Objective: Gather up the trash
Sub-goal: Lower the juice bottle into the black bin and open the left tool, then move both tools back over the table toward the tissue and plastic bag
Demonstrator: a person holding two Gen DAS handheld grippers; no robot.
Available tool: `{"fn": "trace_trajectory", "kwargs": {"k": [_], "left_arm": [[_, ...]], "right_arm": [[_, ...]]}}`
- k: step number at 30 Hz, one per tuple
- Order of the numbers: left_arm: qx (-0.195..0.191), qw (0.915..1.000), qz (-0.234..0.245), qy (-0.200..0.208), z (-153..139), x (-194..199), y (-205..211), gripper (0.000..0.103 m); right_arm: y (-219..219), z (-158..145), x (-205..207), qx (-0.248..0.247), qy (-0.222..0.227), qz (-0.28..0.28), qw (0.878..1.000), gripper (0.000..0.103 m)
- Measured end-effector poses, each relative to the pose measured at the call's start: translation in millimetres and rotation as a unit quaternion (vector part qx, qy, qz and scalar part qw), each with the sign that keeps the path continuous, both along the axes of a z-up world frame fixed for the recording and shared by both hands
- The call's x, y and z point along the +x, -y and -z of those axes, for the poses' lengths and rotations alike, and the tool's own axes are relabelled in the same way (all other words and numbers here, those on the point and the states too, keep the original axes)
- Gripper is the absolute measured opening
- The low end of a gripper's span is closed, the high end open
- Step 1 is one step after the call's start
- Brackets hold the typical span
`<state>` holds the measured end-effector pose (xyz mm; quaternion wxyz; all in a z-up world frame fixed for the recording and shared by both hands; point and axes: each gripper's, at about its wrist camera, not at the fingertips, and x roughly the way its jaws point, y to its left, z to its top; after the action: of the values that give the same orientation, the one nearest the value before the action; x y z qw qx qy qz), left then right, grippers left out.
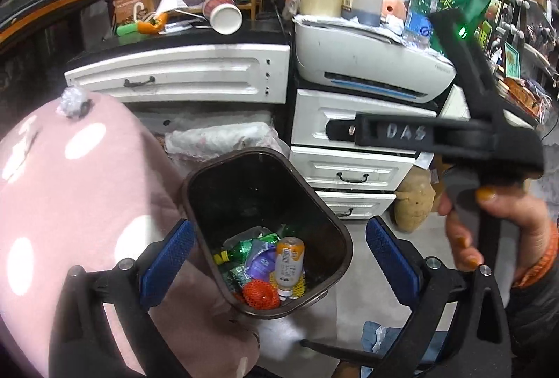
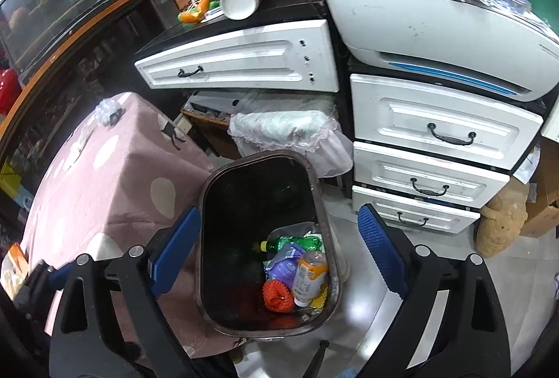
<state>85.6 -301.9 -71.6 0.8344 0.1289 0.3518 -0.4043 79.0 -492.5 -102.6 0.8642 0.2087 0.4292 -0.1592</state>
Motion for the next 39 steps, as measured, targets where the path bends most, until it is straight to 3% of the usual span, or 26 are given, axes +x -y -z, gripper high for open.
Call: {"fn": "trace_trajectory", "kwargs": {"k": [8, 24, 32, 39], "left_arm": [[-0.024, 0.9992, -0.027, 0.017, -20.7, 5.8, -38.6, 0.097], [-0.008, 0.99, -0.127, 0.062, -40.1, 48.6, -136.2, 0.097], [0.012, 0.9792, -0.197, 0.047, -33.1, 89.3, -193.4, 0.097], [0.034, 0.972, -0.226, 0.053, -35.0, 134.6, -222.5, 0.097]], "right_arm": [[-20.1, -1.1, 4.4, 0.004, 0.015, -0.033, 0.999, 0.091], [-102.7, -16.6, 36.9, -0.031, 0.031, -0.154, 0.987, 0.093], [-137.7, -24.6, 78.4, -0.027, 0.043, -0.201, 0.978, 0.093], [-173.3, -26.1, 137.6, -0.036, 0.042, -0.248, 0.967, 0.093]]}}
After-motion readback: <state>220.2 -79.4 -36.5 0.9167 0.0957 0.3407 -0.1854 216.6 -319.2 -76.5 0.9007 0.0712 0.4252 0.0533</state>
